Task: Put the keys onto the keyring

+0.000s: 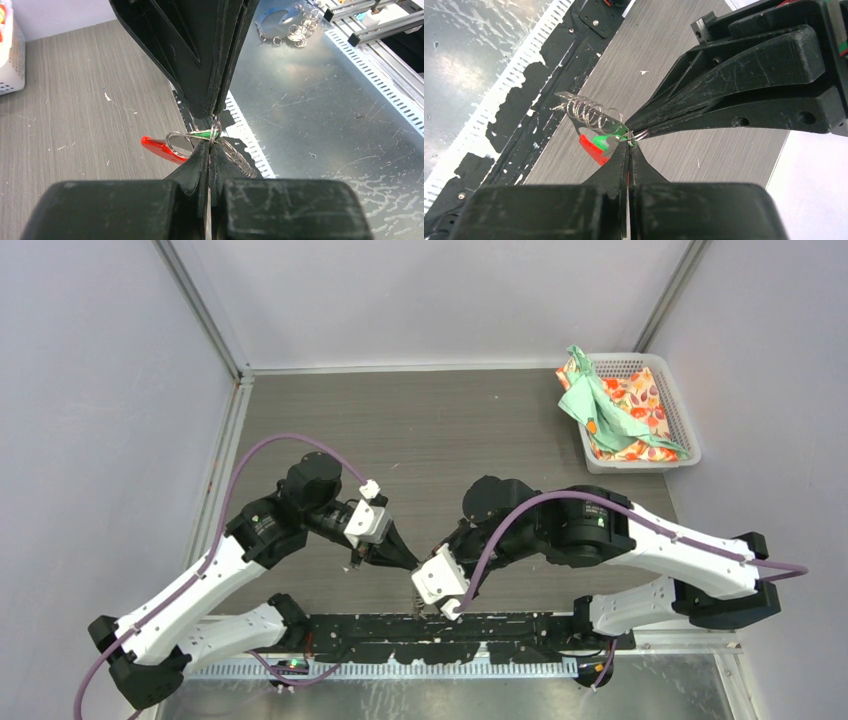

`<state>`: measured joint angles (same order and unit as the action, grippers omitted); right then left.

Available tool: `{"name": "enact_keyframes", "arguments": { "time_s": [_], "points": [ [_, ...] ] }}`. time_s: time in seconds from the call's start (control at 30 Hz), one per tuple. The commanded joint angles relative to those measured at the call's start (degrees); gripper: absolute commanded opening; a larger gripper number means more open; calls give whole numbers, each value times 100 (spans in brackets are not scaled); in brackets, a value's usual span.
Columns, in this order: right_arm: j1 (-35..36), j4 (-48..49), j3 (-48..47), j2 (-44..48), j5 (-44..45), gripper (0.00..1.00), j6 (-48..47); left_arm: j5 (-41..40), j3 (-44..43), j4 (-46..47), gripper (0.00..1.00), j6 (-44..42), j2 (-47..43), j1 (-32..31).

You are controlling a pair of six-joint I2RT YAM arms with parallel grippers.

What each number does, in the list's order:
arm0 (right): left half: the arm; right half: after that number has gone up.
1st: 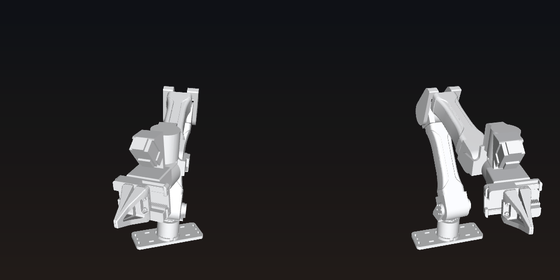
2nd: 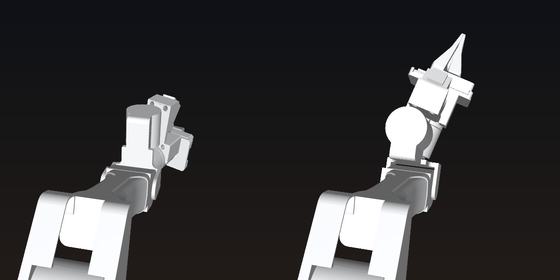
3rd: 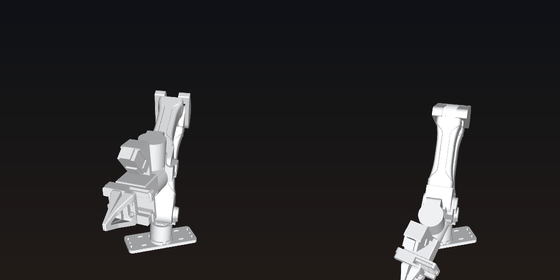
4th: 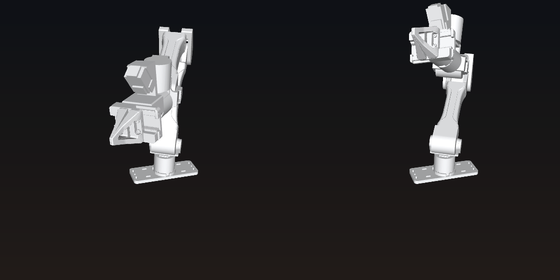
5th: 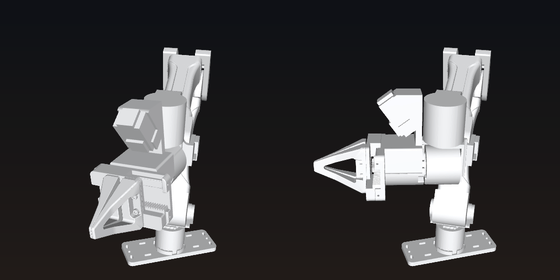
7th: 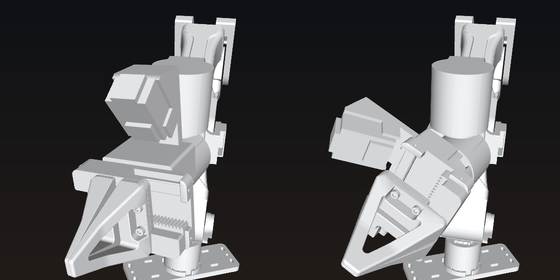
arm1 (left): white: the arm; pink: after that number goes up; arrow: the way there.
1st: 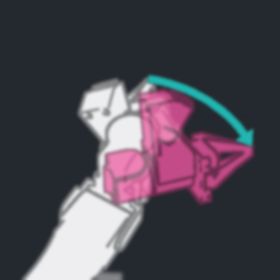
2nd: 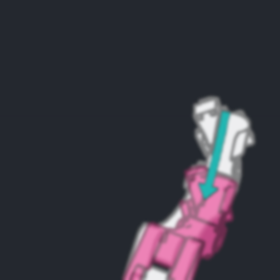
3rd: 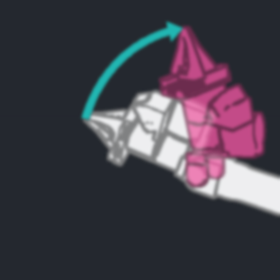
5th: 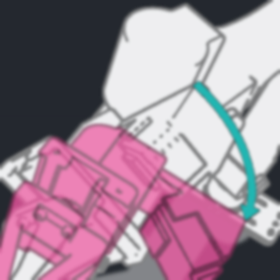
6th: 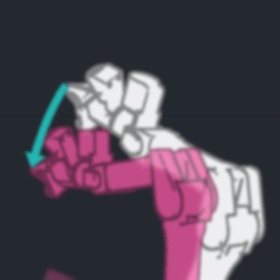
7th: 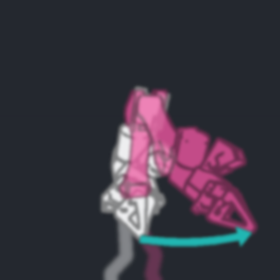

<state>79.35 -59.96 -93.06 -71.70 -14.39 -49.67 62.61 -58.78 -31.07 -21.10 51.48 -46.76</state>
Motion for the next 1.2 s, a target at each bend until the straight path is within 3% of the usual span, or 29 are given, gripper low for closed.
{"name": "enact_keyframes", "arguments": {
  "time_s": [0.0,0.37,1.17],
  "points": [
    [28,1028,187,265,-5,1,195,-49,-19,78,0,71,-77,-17],
    [24,1614,485,472,262,1,379,13,-9,83,0,42,-81,-17],
    [30,1619,753,875,778,1,650,46,9,76,0,39,-130,-18]
  ]
}}
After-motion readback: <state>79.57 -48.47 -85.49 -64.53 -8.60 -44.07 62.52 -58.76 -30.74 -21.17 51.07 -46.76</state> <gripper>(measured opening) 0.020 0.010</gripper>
